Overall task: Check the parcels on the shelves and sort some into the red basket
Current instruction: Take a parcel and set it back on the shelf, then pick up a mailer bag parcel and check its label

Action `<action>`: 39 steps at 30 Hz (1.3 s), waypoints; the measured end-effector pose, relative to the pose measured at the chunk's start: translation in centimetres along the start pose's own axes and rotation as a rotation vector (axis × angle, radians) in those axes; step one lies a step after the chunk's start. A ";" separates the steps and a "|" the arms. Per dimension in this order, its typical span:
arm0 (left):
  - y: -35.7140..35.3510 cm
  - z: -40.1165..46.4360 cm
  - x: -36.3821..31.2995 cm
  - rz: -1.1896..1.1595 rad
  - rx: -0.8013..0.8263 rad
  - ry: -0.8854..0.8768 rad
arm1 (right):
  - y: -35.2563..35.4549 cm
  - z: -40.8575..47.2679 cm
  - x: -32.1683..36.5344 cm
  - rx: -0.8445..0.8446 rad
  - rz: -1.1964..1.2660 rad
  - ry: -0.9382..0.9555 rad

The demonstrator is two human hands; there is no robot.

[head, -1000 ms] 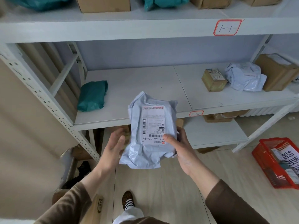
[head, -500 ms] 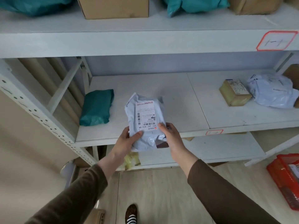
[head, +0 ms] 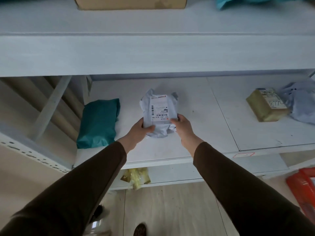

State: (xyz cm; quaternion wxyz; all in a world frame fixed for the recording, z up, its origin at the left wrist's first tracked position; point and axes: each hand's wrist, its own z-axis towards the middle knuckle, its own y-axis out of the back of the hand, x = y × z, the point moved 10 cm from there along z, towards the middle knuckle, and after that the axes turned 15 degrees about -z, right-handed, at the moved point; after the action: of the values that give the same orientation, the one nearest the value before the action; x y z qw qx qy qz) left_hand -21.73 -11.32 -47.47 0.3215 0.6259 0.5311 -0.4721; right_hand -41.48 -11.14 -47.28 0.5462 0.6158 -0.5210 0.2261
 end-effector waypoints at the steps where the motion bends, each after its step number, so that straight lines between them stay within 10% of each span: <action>1: 0.1 0.6 0.1 -0.002 0.001 0.004 | -0.1 0.5 -0.1 -0.008 -0.011 0.001; 8: 1.2 0.4 0.3 0.000 -0.042 0.038 | 0.5 1.5 0.3 -0.146 -0.337 0.012; 12: 7.2 -2.1 -2.9 0.154 -0.305 -0.139 | -0.3 -3.1 8.6 -0.451 -0.501 0.475; 16: 15.9 -4.4 -4.5 0.294 -0.570 -0.225 | -8.0 -7.3 14.1 -0.275 -0.386 0.753; 25: 25.1 -5.1 1.9 -0.028 -0.637 0.056 | -23.8 -7.4 7.9 0.505 0.083 -0.126; 39: 14.1 -16.1 2.8 -0.635 -0.421 0.071 | -13.2 -15.1 4.8 0.463 0.187 -0.008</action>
State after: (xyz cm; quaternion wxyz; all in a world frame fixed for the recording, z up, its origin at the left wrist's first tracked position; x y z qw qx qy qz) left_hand -4.10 0.97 -45.86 0.2622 0.3662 0.7948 -0.4066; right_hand -23.62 -1.11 -44.47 0.3652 0.6747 -0.5121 0.3864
